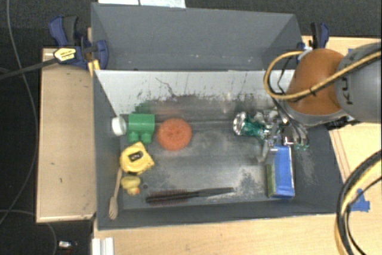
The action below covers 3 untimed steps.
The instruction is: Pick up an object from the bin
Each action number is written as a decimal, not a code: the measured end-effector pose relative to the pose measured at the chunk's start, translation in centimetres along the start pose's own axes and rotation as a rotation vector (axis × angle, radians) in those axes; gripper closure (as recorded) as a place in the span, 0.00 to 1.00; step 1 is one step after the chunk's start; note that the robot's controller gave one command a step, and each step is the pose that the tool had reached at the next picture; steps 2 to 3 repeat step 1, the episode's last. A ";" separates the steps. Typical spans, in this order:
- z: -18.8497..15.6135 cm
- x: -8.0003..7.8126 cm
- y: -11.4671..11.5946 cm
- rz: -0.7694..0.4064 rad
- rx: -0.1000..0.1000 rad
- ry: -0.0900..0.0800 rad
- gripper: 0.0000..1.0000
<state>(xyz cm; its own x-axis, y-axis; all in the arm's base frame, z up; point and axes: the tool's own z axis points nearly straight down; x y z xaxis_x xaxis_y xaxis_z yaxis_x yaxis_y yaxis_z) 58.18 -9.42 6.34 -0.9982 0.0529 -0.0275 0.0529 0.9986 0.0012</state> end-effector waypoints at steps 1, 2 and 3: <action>-0.7 0.3 0.8 -0.008 0.000 0.003 0.00; -0.7 0.3 0.8 -0.008 0.000 0.003 0.00; -0.7 0.3 0.8 -0.008 0.000 0.003 0.00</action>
Offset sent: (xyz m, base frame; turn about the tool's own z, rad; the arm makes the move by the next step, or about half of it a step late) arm -0.0020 -0.0139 0.0103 0.0128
